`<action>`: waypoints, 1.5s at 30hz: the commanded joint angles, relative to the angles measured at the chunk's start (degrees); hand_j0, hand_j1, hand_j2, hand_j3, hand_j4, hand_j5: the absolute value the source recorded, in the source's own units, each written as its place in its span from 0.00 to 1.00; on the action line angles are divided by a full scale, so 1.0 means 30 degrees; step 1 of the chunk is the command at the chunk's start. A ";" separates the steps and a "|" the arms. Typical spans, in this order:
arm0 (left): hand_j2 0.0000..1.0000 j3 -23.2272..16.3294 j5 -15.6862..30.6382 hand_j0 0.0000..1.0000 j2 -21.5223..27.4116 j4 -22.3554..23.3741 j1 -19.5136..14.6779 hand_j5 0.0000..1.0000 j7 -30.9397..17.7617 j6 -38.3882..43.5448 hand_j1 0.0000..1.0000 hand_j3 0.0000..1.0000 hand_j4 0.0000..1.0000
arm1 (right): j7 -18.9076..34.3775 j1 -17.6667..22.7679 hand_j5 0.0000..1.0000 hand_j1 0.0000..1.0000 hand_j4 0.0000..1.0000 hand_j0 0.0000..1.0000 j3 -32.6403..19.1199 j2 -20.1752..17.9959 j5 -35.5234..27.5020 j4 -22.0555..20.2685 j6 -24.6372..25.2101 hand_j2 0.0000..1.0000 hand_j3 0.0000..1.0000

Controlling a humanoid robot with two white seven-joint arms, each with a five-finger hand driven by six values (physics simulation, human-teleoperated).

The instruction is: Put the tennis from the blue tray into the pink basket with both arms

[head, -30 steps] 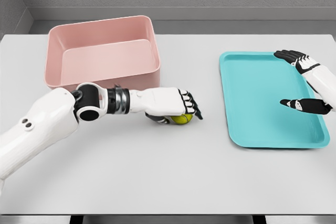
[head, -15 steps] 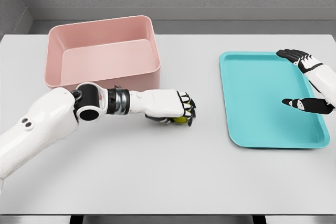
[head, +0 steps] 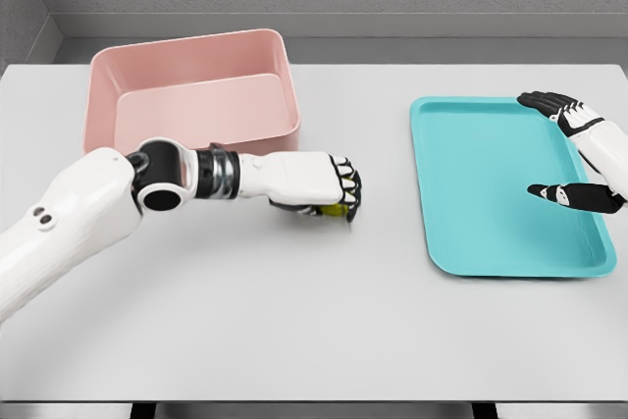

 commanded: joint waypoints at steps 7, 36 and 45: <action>0.55 -0.0027 0.0094 0.55 0.0090 0.0019 -0.0469 0.55 0.0009 0.0035 0.55 0.55 0.55 | -0.0039 0.0000 1.00 1.00 1.00 1.00 -0.0005 -0.0012 -0.0357 -0.0046 0.0046 1.00 1.00; 0.62 0.0617 0.2731 0.62 0.5627 0.2040 -0.5069 0.62 0.0009 0.0035 0.62 0.62 0.62 | -0.0039 0.0029 1.00 1.00 1.00 1.00 -0.0005 0.0017 -0.0386 0.0013 0.0046 1.00 1.00; 1.00 0.0764 0.5455 1.00 0.8674 0.2773 -0.3868 1.00 0.0126 0.0035 1.00 1.00 1.00 | -0.0039 0.0029 1.00 1.00 1.00 1.00 -0.0005 -0.0013 -0.0386 0.0013 0.0046 1.00 1.00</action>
